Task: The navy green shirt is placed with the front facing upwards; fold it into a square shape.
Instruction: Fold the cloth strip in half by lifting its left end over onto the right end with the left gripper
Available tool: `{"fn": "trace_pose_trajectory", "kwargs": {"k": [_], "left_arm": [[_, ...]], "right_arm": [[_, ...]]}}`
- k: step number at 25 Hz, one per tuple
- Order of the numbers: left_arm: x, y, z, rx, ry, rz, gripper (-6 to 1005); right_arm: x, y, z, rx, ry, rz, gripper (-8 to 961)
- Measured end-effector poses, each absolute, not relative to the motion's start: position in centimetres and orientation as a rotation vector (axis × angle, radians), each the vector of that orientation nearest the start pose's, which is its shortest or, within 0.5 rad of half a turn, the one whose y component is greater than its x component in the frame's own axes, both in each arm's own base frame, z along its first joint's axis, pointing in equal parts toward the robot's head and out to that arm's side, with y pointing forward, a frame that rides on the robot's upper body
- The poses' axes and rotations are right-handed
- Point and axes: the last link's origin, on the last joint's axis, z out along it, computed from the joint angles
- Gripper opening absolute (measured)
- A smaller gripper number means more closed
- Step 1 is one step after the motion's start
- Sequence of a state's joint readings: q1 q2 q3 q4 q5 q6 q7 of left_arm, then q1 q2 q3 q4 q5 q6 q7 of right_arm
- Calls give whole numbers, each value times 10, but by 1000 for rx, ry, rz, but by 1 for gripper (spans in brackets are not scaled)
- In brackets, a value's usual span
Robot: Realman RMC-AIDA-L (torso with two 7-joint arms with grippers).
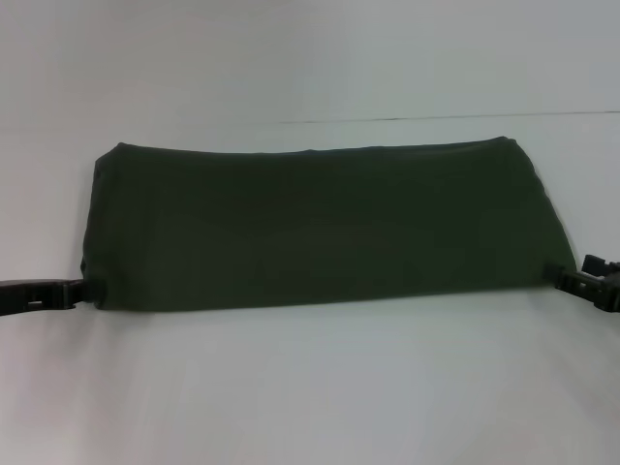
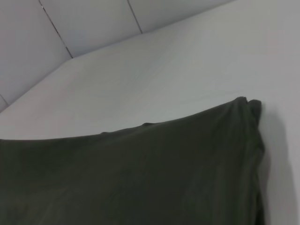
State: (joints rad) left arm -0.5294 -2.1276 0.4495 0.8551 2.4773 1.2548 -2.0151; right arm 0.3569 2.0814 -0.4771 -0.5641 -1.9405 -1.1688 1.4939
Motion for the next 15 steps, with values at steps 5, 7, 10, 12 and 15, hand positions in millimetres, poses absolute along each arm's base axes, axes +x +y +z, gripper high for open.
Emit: {"fn": "trace_pose_trajectory", "kwargs": {"k": [5, 7, 10, 12, 15], "left_arm": [[-337, 347, 36, -2140, -1391, -274, 36], [-337, 348, 36, -2141, -1389, -274, 36], [-337, 348, 36, -2142, -1387, -274, 36], [-337, 348, 36, -2142, -1386, -274, 37], [-336, 349, 37, -2143, -1384, -274, 37]], "right_arm": [[371, 311, 13, -2064, 1198, 588, 853], [370, 313, 10, -2074, 1201, 574, 852], [370, 314, 9, -2077, 1207, 562, 850], [371, 314, 8, -2075, 1210, 559, 804], [372, 314, 8, -2069, 1214, 555, 667]]}}
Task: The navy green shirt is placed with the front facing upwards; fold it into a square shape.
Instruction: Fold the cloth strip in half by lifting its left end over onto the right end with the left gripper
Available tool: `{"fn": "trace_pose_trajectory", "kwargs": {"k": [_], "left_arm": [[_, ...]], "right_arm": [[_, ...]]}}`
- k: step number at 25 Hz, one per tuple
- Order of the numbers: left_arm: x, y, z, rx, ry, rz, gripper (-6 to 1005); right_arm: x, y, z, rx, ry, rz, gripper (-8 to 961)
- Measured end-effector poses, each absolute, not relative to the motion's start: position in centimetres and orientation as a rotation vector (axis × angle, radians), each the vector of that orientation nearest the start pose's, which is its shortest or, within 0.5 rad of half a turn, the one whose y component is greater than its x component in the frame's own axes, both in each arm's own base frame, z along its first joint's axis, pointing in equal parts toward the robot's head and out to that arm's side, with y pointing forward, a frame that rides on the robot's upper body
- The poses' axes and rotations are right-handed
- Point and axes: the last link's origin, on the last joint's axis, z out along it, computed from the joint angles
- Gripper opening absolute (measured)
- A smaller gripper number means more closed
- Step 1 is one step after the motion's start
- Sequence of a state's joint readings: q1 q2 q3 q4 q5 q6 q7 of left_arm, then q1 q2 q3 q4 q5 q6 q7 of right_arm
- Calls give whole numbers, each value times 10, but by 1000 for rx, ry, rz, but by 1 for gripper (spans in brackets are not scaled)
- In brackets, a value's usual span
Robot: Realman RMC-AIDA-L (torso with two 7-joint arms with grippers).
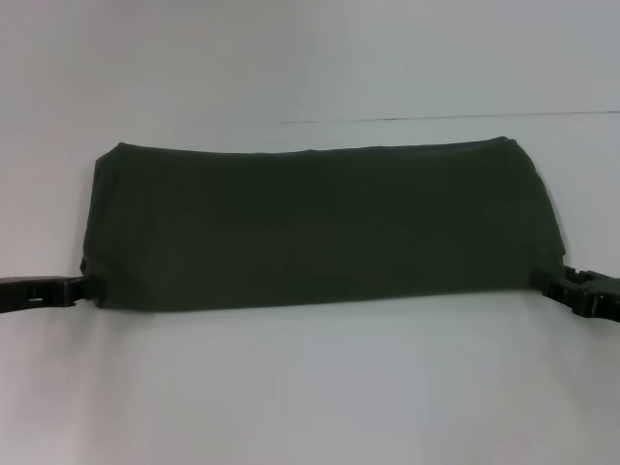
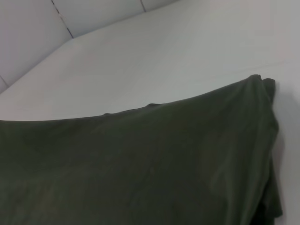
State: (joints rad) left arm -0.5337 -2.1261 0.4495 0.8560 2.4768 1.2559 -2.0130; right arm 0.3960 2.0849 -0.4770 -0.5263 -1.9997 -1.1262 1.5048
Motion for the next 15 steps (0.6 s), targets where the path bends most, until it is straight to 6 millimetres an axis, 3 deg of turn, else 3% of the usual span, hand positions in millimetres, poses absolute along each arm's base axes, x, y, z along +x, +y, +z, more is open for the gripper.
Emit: {"fn": "trace_pose_trajectory", "kwargs": {"k": [7, 9, 15], "left_arm": [[-336, 348, 36, -2155, -1376, -274, 37], [-336, 348, 36, -2159, -1370, -272, 37], [-334, 349, 36, -2173, -1352, -269, 36]], "right_arm": [[372, 314, 8, -2067, 1216, 553, 403], [372, 314, 8, -2067, 1216, 553, 160], [371, 315, 8, -2068, 1213, 553, 80]]}}
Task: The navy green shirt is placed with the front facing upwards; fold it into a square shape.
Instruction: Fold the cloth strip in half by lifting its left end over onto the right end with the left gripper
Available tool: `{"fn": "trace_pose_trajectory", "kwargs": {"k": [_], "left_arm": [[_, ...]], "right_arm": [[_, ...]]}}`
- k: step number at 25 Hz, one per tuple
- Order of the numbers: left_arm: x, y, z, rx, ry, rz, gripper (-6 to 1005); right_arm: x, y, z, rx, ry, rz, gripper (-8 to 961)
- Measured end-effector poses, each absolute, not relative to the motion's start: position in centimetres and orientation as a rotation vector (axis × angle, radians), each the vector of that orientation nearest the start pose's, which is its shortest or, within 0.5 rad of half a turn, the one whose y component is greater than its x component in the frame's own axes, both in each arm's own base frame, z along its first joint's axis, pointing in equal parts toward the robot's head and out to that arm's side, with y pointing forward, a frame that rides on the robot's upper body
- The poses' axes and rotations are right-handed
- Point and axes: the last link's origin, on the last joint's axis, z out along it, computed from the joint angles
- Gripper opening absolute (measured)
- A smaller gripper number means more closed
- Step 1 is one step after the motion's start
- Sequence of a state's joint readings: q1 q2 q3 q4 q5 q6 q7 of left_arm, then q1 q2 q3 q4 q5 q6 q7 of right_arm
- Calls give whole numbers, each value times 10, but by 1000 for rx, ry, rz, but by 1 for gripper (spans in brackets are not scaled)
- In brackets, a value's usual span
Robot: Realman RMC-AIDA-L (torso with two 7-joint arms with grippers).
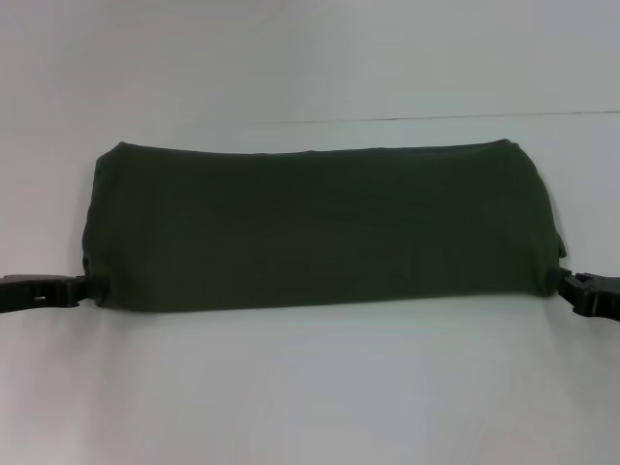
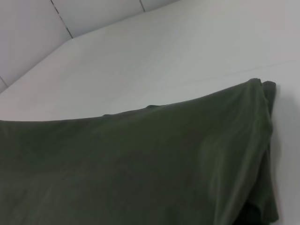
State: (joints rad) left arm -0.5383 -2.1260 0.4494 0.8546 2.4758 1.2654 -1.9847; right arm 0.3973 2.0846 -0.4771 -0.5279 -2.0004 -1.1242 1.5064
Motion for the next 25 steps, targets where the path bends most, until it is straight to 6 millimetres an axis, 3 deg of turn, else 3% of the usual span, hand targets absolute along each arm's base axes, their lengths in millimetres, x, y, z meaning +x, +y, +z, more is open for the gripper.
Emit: {"fn": "trace_pose_trajectory", "kwargs": {"k": [5, 13, 25], "left_arm": [[-331, 349, 33, -2204, -1342, -262, 36], [-333, 338, 38, -2252, -1317, -251, 37], [-343, 316, 45, -2294, -1272, -211, 36]], "right_arm": [[372, 315, 9, -2064, 1212, 549, 14], [373, 308, 9, -2088, 1193, 553, 14], [374, 270, 10, -2199, 1140, 620, 13]]}}
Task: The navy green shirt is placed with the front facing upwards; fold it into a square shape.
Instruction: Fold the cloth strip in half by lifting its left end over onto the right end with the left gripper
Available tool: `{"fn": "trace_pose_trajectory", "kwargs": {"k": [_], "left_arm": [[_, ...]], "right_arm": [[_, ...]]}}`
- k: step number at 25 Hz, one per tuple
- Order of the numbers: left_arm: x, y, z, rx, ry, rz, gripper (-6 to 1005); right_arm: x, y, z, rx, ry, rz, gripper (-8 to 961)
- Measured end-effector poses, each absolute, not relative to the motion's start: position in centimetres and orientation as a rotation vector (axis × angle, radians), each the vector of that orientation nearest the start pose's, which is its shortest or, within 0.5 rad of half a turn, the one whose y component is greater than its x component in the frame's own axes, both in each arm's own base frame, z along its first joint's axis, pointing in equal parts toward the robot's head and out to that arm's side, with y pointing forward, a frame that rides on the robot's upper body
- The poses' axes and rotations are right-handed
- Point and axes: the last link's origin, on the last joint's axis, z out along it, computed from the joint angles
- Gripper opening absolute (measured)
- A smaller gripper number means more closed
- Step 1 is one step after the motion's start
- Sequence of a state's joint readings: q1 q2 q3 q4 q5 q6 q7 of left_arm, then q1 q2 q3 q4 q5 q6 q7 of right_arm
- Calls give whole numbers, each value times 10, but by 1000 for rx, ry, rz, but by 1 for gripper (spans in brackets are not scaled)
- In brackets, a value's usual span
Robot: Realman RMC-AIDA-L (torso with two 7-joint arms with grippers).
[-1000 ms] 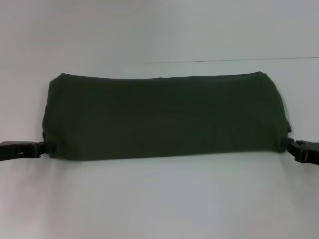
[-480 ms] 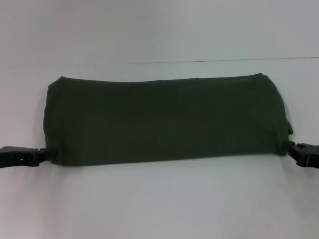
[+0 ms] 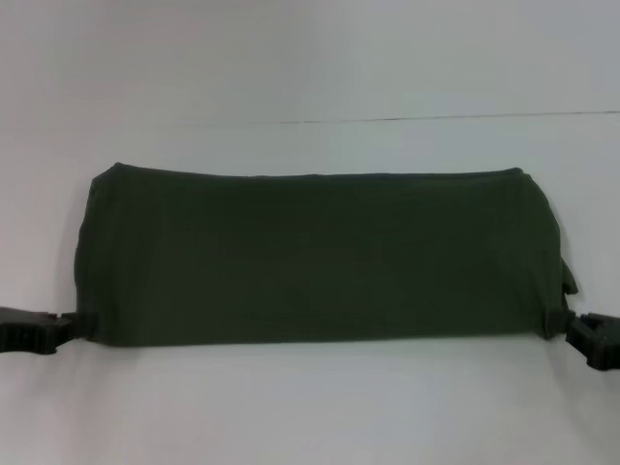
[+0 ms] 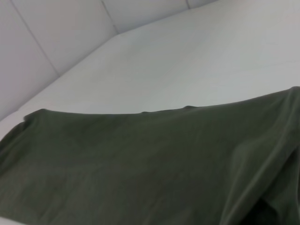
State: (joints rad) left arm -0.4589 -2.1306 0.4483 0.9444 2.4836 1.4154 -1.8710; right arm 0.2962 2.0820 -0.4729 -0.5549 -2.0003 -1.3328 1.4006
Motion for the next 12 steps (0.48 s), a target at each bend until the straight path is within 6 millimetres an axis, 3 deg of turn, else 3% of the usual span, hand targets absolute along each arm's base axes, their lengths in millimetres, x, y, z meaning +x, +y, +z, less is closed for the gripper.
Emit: {"fn": "trace_pose_trajectory", "kwargs": {"k": [12], "left_arm": [[-362, 282, 61, -2267, -1294, -208, 39]], "right_arm": [[376, 247, -1, -2244, 1146, 651, 30]]}}
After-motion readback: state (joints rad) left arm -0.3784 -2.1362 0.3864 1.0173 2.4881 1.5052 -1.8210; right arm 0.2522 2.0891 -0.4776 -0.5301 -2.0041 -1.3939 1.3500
